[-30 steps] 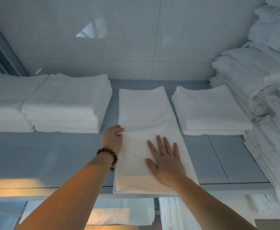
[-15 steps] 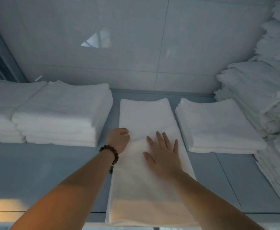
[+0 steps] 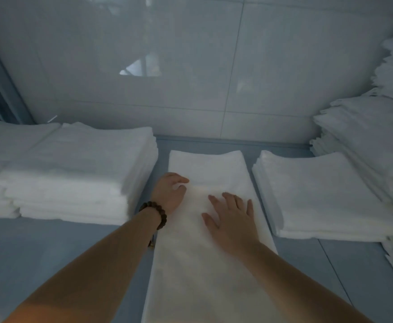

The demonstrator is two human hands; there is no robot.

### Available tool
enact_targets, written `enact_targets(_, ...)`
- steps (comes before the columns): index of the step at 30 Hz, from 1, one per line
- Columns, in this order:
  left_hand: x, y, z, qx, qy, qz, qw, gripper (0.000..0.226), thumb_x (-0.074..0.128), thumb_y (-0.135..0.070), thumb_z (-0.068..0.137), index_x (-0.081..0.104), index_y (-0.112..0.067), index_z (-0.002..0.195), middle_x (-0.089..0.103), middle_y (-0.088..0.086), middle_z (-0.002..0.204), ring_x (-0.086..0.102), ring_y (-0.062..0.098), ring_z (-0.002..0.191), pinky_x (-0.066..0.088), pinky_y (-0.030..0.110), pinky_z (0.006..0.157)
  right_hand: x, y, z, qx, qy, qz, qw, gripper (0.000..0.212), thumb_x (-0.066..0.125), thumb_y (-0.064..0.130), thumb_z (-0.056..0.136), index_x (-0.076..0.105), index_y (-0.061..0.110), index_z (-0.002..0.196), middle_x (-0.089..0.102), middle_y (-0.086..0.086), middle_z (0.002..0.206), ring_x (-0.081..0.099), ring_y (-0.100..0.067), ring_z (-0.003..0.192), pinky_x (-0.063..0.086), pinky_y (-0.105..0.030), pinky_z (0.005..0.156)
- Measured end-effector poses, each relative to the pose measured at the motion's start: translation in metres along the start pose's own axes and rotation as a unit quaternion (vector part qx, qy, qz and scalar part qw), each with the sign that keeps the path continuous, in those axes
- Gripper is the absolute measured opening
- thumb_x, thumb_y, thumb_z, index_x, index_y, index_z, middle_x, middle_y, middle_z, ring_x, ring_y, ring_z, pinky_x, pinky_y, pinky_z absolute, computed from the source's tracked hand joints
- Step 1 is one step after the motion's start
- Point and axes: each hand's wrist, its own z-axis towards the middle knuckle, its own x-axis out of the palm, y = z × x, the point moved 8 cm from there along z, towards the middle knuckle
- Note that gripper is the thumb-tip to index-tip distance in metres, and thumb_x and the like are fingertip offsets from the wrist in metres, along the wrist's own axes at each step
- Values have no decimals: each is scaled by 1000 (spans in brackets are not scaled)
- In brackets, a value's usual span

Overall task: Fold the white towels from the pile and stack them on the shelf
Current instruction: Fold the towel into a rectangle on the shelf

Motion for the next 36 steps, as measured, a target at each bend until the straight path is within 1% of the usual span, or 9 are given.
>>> enact_targets(4, 8, 8, 37, -51, 18, 3, 999, 21, 51, -8, 92, 67, -6, 106, 59, 4, 113, 51, 11, 98, 36, 10, 78, 18, -5, 41, -5, 40, -19, 999, 62, 14, 63, 91, 2, 41, 147, -5, 1, 160, -11, -23, 146, -7, -59, 114)
enact_targets(9, 2, 19, 50, -44, -63, 38, 996, 28, 54, -4, 89, 62, 0, 116, 59, 14, 122, 55, 25, 111, 41, 29, 101, 33, -10, 53, -10, 51, -33, 998, 65, 8, 67, 88, -8, 42, 146, -8, 0, 159, -10, -24, 146, -10, -60, 112)
enact_targets(12, 14, 14, 49, 31, -52, 216, 974, 26, 50, -5, 88, 63, 2, 110, 56, 15, 126, 48, 28, 121, 32, 23, 100, 34, -14, 56, -2, 57, -36, 998, 66, 8, 68, 88, -6, 40, 147, -8, -2, 159, -11, -23, 146, -10, -60, 112)
enact_targets(15, 31, 1, 54, 89, -48, 380, 919, 37, 43, -22, 91, 54, -17, 126, 30, 6, 151, 18, 26, 141, 14, 36, 116, 27, -15, 71, -1, 31, -29, 999, 59, 10, 58, 93, 2, 38, 148, -2, 0, 160, -7, -21, 146, -10, -59, 112)
enact_targets(18, 67, -3, 59, 124, 46, 389, 912, 48, 27, -34, 97, 32, -25, 144, 9, 0, 158, -1, 22, 145, -1, 40, 117, 25, -10, 98, -19, 21, -19, 999, 53, 12, 44, 97, 5, 34, 149, -2, 4, 160, -9, -18, 146, -8, -60, 113)
enact_targets(21, 80, 20, 62, 74, 107, 430, 893, 54, 11, -45, 98, 5, -31, 149, -2, -3, 159, -6, 21, 145, -5, 43, 116, 37, -19, 116, -13, 62, -28, 998, 53, 10, 46, 98, 0, 35, 149, -7, 6, 159, -9, -16, 146, -7, -58, 114)
enact_targets(28, 75, 20, 53, 34, 125, 450, 884, 58, 9, -46, 98, 1, -22, 150, -5, 2, 159, -6, 21, 145, -4, 43, 117, 27, -50, 114, 71, 58, -34, 995, 59, 10, 51, 97, 1, 27, 150, -4, -2, 160, -6, -21, 147, -5, -50, 118)
enact_targets(31, 78, 16, 23, 18, 148, 454, 878, 61, 13, -44, 97, 0, -15, 150, -6, 7, 158, -7, 24, 145, -3, 45, 117, 28, -35, 89, 51, 61, -42, 996, 58, 12, 50, 97, 1, 27, 150, -4, -3, 160, -6, -22, 147, -4, -51, 117)
enact_targets(36, 77, 10, -42, 64, 143, 442, 883, 61, 10, -44, 97, -3, -16, 149, -8, 5, 158, -10, 22, 145, -7, 42, 116, 29, -17, 29, 7, 55, -32, 998, 57, 12, 51, 97, 0, 31, 150, -5, -1, 160, -7, -19, 146, -6, -48, 118)
